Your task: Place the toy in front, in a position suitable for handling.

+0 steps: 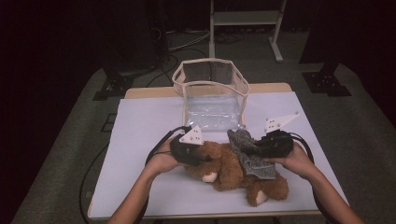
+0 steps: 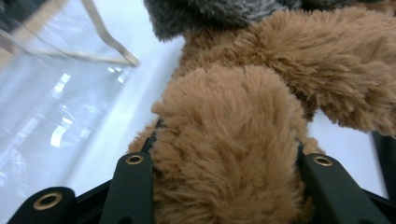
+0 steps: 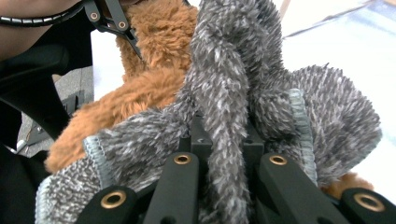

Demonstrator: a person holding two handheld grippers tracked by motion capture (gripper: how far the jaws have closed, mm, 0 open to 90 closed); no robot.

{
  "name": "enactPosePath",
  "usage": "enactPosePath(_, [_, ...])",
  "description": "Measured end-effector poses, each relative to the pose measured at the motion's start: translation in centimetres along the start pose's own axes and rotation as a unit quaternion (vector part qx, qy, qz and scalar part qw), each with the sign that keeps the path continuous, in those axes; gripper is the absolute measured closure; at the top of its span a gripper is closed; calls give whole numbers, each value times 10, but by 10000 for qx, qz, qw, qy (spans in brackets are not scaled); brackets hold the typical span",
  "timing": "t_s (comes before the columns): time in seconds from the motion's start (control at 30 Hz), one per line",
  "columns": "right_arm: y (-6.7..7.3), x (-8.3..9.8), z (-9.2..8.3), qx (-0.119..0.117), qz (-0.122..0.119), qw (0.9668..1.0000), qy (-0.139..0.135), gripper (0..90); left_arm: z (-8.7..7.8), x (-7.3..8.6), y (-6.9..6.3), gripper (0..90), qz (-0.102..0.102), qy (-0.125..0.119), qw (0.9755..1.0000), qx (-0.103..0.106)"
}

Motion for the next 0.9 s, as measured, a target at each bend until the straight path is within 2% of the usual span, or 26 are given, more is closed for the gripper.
enactPosePath(0.2, [-13,-20,5,67,-43,10000,38,811,-11,-10,26,545,233,4,9992,-338])
enactPosePath(0.23, [-15,-23,6,74,-50,9999,59,811,-12,-11,29,544,206,-35,9991,-382])
enactPosePath(0.3, [-20,-29,8,124,-86,9998,94,810,-12,-9,31,531,200,-75,9993,-321])
enactPosePath(0.33, [-22,-30,10,169,-147,9997,131,809,-11,-7,31,524,163,-140,9994,-279])
enactPosePath(0.4, [-28,-32,13,286,-206,9993,136,807,-10,-1,27,508,211,-206,9994,-200])
enactPosePath(0.43, [-32,-32,14,339,-181,9992,100,804,-11,2,25,501,205,-241,9994,-141])
enactPosePath(0.53, [-42,-26,20,257,6,9996,92,805,-13,11,21,485,135,-232,9996,-98])
enactPosePath(0.67, [-30,-19,29,147,-99,9997,169,810,-14,22,14,383,-31,-242,9997,26])
enactPosePath(0.77, [-15,-16,30,165,-300,9992,191,811,-19,28,7,254,-274,-437,9982,289])
enactPosePath(0.87, [3,-12,30,196,-516,9982,243,812,-29,30,3,210,-445,-690,9960,349])
enactPosePath(0.9, [8,-11,29,179,-572,9979,258,812,-33,30,3,214,-460,-734,9958,310])
Point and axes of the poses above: each handheld gripper's, and its own axes: z roughly forward along the jaws, x roughly out of its underside, y roughly to its left, the point moved 6 cm from there along z, roughly forward along the jaws, and after that the axes turned 7 degrees about x, right-handed, at the moved point
